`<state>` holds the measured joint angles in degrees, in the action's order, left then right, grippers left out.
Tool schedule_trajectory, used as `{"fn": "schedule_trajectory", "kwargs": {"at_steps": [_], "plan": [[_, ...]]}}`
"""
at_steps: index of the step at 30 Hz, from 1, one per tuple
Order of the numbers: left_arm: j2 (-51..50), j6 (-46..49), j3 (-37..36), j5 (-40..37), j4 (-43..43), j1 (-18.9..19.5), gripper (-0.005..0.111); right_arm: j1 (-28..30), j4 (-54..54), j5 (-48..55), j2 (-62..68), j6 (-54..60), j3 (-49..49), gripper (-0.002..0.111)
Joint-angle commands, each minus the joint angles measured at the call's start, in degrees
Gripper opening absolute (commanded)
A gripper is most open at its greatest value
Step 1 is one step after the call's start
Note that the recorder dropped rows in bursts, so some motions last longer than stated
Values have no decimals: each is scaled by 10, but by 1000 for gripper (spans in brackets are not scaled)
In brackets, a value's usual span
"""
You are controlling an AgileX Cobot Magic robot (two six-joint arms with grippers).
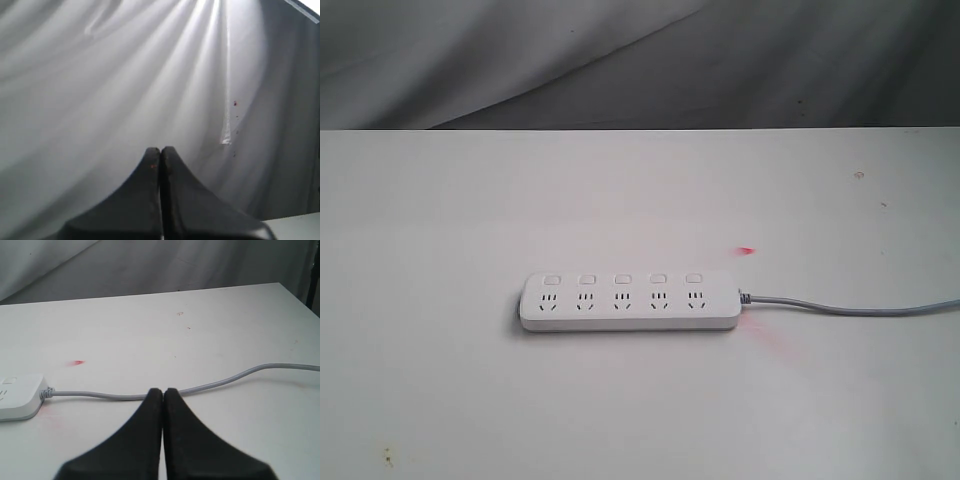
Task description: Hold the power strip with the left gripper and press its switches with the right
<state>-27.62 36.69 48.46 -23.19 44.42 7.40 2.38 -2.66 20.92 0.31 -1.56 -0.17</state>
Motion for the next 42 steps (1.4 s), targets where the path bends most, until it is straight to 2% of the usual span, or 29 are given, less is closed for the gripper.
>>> {"fn": "schedule_trajectory", "kwargs": {"at_steps": [1, 2, 5, 11, 24, 36, 42], "plan": [[2, -348, -5, -19, -292, 0, 0, 4, 5, -1, -3, -2, 2, 0], [2, -371, -5, -23, -328, 0, 0, 4, 5, -1, -3, -2, 2, 0], [8, -379, -10, -14, -366, 0, 0, 4, 5, -1, -3, -2, 2, 0], [50, -385, -72, 63, -353, 0, 0, 4, 5, -1, -3, -2, 2, 0], [140, -360, -235, 65, -345, 0, 0, 4, 5, -1, -3, -2, 2, 0], [169, -352, -380, 132, -345, 0, 0, 4, 5, -1, -3, -2, 2, 0], [169, -419, -422, 145, -392, 0, 0, 4, 5, -1, -3, -2, 2, 0]]}}
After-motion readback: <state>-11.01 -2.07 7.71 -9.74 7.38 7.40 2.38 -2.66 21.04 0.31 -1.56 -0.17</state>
